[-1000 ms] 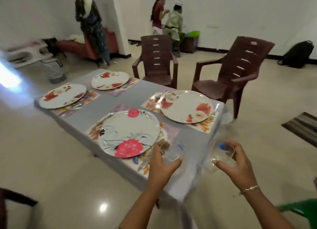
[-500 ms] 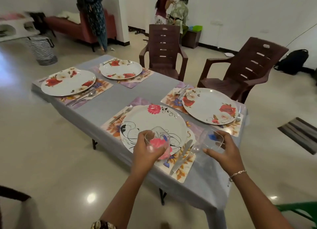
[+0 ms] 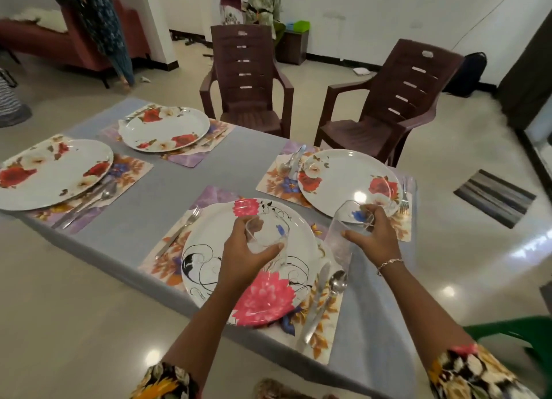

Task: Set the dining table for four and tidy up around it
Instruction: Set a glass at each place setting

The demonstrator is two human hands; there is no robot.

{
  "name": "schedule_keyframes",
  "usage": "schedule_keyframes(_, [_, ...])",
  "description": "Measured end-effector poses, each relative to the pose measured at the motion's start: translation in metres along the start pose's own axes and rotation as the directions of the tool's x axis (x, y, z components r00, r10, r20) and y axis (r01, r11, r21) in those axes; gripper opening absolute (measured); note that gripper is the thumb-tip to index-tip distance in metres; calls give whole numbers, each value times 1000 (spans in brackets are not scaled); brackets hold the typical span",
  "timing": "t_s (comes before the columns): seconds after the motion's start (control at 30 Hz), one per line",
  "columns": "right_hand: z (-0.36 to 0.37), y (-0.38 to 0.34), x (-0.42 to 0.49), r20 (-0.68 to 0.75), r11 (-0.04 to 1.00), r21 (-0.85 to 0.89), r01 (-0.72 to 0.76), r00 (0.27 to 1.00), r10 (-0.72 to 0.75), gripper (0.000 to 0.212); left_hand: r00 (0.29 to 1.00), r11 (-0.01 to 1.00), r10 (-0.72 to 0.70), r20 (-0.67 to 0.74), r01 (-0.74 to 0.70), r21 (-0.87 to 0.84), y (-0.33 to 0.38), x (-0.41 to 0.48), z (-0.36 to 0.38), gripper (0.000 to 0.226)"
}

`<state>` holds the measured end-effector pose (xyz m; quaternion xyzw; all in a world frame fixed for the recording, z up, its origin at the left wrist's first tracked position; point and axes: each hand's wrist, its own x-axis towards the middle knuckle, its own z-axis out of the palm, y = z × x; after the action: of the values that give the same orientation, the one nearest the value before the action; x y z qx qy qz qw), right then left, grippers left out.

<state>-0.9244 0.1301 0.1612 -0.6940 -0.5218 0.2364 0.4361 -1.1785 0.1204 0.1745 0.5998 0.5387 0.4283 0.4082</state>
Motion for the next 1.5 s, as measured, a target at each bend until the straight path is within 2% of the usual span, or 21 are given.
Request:
schedule_keyframes(0.17, [18, 3, 10, -18, 998, -9, -66, 998, 66, 66, 999, 1000, 4, 53, -4, 6, -6, 19, 0, 65])
schedule_keyframes(0.37, [32, 4, 13, -69, 993, -42, -108, 992, 105, 66, 996, 999, 11, 90, -14, 33, -15, 42, -2, 62])
schedule_keyframes(0.57, [41, 5, 9, -124, 989, -2, -149, 981, 147, 65, 990, 999, 11, 141, -15, 29, -20, 53, -8, 62])
schedule_keyframes(0.73, [42, 11, 1, -55, 987, -42, -153, 987, 151, 86, 979, 999, 18, 201, -25, 33, -23, 58, -11, 57])
schedule_keyframes(0.8, [42, 12, -9, -74, 982, -51, -183, 981, 179, 92, 974, 999, 27, 226, -33, 22, -23, 59, -11, 59])
schedule_keyframes(0.87, [44, 12, -26, -162, 972, -55, -230, 962, 218, 85, 967, 999, 32, 253, -34, 6, -22, 59, -11, 61])
schedule_keyframes(0.93, [48, 12, -49, -269, 957, -73, -281, 929, 253, 70, 959, 999, 35, 281, -34, -6, -22, 59, -10, 60])
schedule_keyframes(1.0, [55, 12, -76, -314, 937, -119, -328, 908, 278, 53, 951, 999, 44, 305, -43, -11, -23, 60, -10, 59])
schedule_keyframes(1.1, [70, 20, -110, -186, 902, -287, -324, 942, 280, 47, 940, 999, 52, 337, -50, -14, -26, 60, -10, 58])
schedule_keyframes(1.17, [78, 26, -123, -13, 849, -443, -287, 949, 314, 60, 933, 999, 46, 358, -42, -21, -27, 60, -10, 59])
schedule_keyframes(1.23, [83, 30, -129, 97, 802, -548, -238, 934, 343, 68, 926, 999, 38, 375, -31, -25, -28, 60, -10, 59])
schedule_keyframes(1.37, [81, 37, -128, 222, 751, -652, -101, 922, 317, 63, 920, 999, 35, 390, -27, -26, -28, 59, -10, 57])
schedule_keyframes(1.5, [72, 44, -125, 326, 750, -661, -5, 899, 293, 63, 920, 999, 37, 390, -35, -13, -30, 58, -13, 53])
